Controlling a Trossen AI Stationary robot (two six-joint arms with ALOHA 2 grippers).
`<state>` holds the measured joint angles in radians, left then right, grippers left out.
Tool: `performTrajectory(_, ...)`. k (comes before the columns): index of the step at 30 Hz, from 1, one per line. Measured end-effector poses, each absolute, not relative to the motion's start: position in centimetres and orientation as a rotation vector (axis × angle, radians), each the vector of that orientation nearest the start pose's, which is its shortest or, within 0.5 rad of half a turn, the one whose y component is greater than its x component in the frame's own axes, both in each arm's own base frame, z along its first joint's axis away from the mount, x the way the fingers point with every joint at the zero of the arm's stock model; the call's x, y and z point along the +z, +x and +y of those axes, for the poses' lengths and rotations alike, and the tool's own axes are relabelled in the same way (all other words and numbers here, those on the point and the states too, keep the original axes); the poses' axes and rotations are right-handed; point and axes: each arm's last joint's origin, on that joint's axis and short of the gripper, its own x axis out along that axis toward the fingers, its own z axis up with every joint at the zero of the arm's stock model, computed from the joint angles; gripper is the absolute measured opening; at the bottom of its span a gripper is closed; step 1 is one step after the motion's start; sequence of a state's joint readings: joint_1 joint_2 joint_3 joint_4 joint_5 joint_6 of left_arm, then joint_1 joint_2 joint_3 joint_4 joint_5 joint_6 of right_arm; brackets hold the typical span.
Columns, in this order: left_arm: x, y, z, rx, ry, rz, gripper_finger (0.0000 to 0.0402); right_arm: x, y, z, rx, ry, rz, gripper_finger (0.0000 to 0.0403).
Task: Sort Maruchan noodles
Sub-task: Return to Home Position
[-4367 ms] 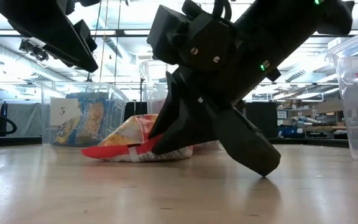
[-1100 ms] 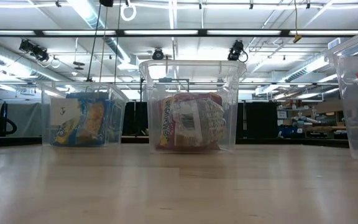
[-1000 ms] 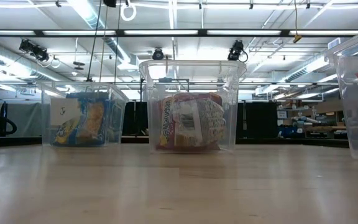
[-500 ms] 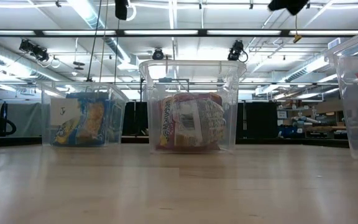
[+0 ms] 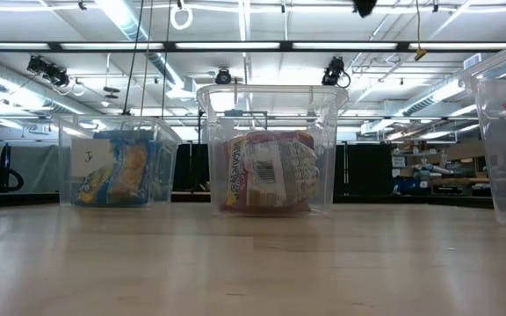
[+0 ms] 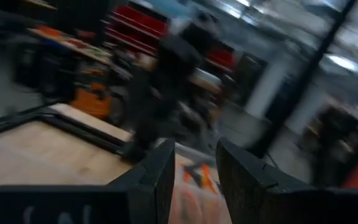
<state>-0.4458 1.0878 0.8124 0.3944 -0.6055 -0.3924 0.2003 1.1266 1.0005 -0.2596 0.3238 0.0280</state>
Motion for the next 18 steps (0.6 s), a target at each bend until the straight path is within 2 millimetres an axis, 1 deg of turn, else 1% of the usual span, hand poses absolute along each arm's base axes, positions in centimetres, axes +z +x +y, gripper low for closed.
performTrajectory(2, 33.8, 22.5, -9.1, 0.069, -0.396, -0.109, 0.0119, 33.9, 24.1, 3.4, -0.084, -0.059, 0.275, 0.0067)
performTrajectory(4, 33.7, 22.7, -8.8, 0.025, -0.343, -0.096, 0.0112, 34.0, 23.8, 2.6, -0.013, -0.03, 0.201, 0.0047)
performTrajectory(7, 33.4, 23.3, -7.2, -0.004, -0.298, -0.05, 0.0096, 33.6, 23.1, 1.6, 0.083, 0.014, 0.162, 0.0014)
performTrajectory(8, 33.2, 23.3, -6.5, -0.016, -0.287, -0.023, 0.0091, 33.5, 22.9, 1.3, 0.105, 0.024, 0.161, 0.0009)
performTrajectory(10, 33.4, 22.9, -4.9, -0.023, -0.28, 0.005, 0.0081, 33.5, 22.5, 0.9, 0.106, 0.02, 0.151, 0.0009)
performTrajectory(13, 33.5, 21.5, -2.9, 0.023, -0.251, 0.073, 0.007, 33.5, 22.1, 0.1, 0.017, -0.04, 0.163, 0.0029)
performTrajectory(16, 34.2, 19.7, -1.7, 0.075, -0.189, 0.066, 0.0063, 33.2, 22.0, -0.3, -0.057, -0.036, 0.194, 0.0047)
performTrajectory(18, 34.8, 18.7, -1.2, 0.139, -0.154, 0.036, 0.006, 33.1, 22.1, -0.4, -0.072, 0.031, 0.198, 0.0053)
